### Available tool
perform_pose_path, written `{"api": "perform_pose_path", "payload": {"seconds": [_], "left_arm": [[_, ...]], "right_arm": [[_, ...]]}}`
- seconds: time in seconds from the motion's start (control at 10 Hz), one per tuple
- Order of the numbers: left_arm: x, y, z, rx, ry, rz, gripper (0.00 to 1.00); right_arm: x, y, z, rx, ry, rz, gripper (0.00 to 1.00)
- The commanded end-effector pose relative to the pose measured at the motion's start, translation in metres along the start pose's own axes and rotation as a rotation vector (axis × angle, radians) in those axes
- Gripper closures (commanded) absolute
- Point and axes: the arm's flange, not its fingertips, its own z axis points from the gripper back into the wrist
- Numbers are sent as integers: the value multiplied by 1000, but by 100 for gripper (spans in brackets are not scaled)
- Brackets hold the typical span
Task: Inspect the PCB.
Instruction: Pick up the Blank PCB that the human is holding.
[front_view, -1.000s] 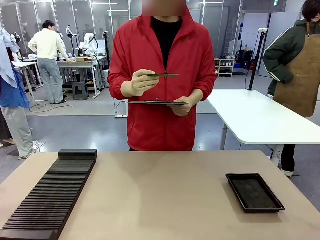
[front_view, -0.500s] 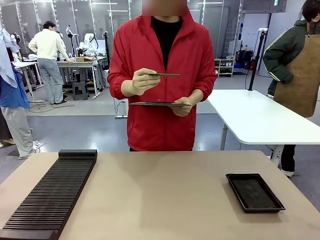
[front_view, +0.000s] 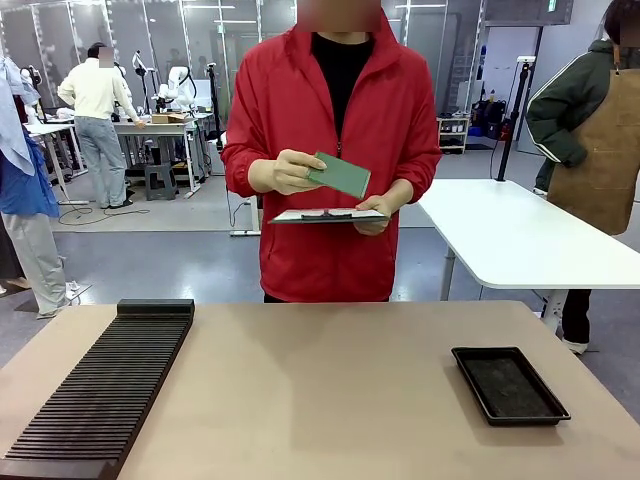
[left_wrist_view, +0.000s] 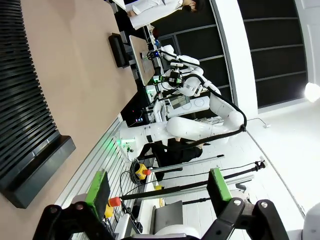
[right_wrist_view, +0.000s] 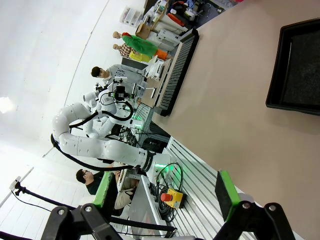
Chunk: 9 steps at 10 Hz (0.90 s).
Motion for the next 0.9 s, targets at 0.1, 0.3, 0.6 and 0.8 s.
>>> {"api": "perform_pose_path", "payload": {"seconds": [0.1, 0.3, 0.6, 0.8], "left_arm": [[1, 0, -1, 14, 9, 4, 0], [1, 0, -1, 14, 9, 4, 0], [1, 0, -1, 14, 9, 4, 0], [1, 0, -1, 14, 9, 4, 0]], "right_arm": [[0, 2, 1, 10, -6, 8, 0], [0, 2, 1, 10, -6, 8, 0], [0, 2, 1, 10, -6, 8, 0], [0, 2, 1, 10, -6, 8, 0]]}}
